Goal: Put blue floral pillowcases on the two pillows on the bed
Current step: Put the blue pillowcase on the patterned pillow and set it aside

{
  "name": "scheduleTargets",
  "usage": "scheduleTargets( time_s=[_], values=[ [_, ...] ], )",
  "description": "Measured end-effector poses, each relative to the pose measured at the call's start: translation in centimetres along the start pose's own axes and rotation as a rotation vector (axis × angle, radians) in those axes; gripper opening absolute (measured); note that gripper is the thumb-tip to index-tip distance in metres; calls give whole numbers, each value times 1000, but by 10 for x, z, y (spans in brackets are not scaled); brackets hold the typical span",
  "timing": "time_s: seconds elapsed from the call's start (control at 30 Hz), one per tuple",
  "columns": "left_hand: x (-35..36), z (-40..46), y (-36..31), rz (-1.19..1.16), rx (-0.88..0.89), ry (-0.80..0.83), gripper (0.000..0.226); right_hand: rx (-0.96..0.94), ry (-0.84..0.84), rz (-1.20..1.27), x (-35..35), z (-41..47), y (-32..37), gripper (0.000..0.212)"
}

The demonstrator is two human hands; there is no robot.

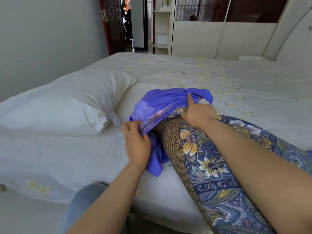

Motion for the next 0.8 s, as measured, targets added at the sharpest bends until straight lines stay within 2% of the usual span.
scheduleTargets(
  time_s=[0.07,0.13,0.23,0.33,0.4,0.47,0.53,0.6,0.67,0.8],
  values=[
    [-17,8,23,-16,-158,-140,23,-16,-8,19,2,-3,8,88],
    [-24,15,26,-14,-217,-204,25,-15,-12,36,3,-4,11,89],
    [-4,15,4,-243,-195,-96,38,13,5,43,3,-1,2,91],
    [8,7,-19,-320,-104,-17,37,48,29,52,4,2,-11,89],
    [13,-1,-37,-208,115,45,29,62,39,66,5,3,-16,87],
    [23,-11,-40,40,274,143,19,67,46,84,7,4,-18,87],
    [36,-11,-22,304,337,205,21,55,31,93,7,4,-15,86],
    [41,0,-3,422,338,240,24,34,15,94,5,3,-11,85],
    [38,16,0,304,285,229,18,29,7,99,3,2,-10,83],
    [37,32,-5,-201,-148,193,14,52,-5,134,4,4,-15,82]
  ],
)
Point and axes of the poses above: each hand's wrist, its own z-axis towards the middle knuckle, its own x-axis out of the palm, y = z × x, the point moved 9 cm from there along z, towards the middle knuckle, and after that the axes turned 2 degrees about x, right-handed, at the moved point
